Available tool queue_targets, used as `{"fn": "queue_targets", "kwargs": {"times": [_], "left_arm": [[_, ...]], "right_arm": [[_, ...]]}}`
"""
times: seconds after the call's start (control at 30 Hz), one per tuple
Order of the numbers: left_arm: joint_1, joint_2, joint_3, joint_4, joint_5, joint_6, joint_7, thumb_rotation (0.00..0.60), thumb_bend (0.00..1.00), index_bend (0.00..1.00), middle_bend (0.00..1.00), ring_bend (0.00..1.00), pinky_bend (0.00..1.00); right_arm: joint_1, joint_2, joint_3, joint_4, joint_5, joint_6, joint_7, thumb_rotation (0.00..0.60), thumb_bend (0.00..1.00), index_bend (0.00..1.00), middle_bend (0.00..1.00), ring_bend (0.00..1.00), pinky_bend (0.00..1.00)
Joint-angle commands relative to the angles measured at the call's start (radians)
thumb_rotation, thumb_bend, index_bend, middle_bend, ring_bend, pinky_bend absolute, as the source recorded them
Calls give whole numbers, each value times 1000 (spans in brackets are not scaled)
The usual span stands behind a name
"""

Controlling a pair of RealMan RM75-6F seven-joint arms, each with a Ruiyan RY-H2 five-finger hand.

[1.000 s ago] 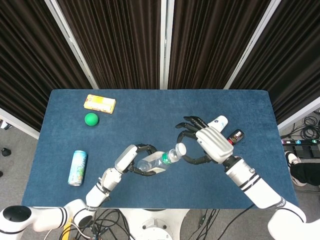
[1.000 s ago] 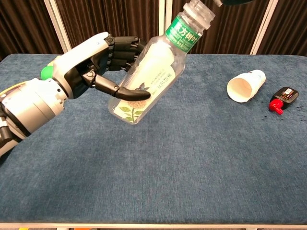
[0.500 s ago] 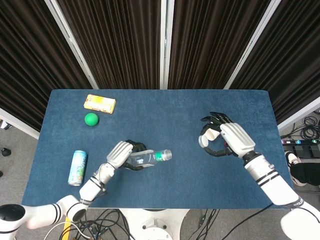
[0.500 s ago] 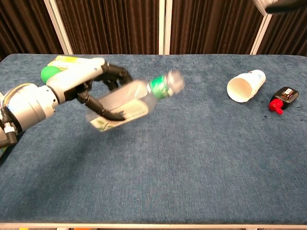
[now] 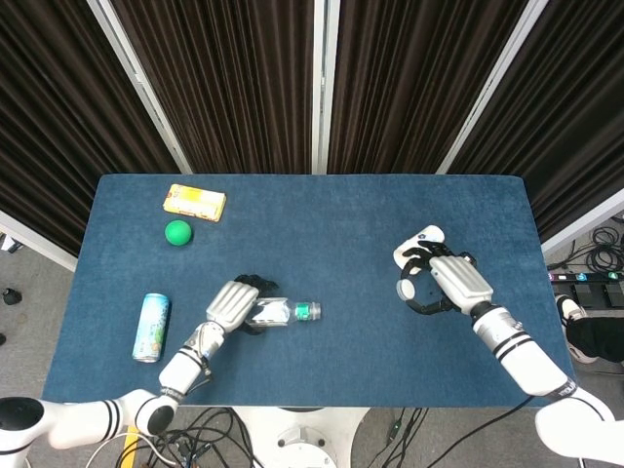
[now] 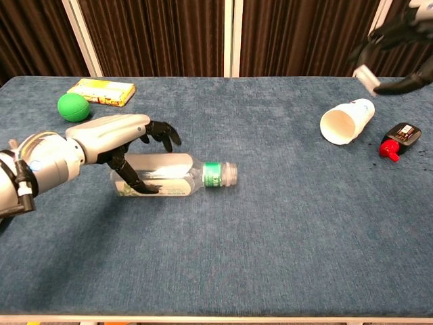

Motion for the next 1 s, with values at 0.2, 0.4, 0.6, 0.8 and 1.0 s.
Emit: {"fn": "queue_targets", "kwargs": {"times": [0.2, 0.4, 0.6, 0.8, 1.0], "left_arm": [[114, 129, 27, -116, 72, 201, 15, 600, 86, 155, 200, 109, 180], [214, 265, 66, -160, 159, 350, -27, 600, 64, 155, 200, 109, 165], [290, 358, 82, -160, 171, 414, -96, 600, 60, 155, 200, 109, 158], [345, 420, 84, -145, 152, 431, -163, 600, 60, 155, 199, 109, 153], [425, 493, 89, -135, 151, 501, -215, 600, 60, 160, 200, 109, 149]], "right_arm": [[47, -162, -40, 158, 29, -42, -106, 600, 402, 601, 154, 0, 0], [66, -348, -76, 327, 35, -16, -226, 600, 359, 540, 125, 0, 0], [61, -452, -109, 437, 28, 2, -299, 600, 355, 352, 61, 0, 0], [11, -424, -96, 414, -27, 93, -255, 600, 320, 80, 16, 0, 0], [-137, -273, -89, 316, -122, 350, -174, 600, 233, 69, 15, 0, 0]]}}
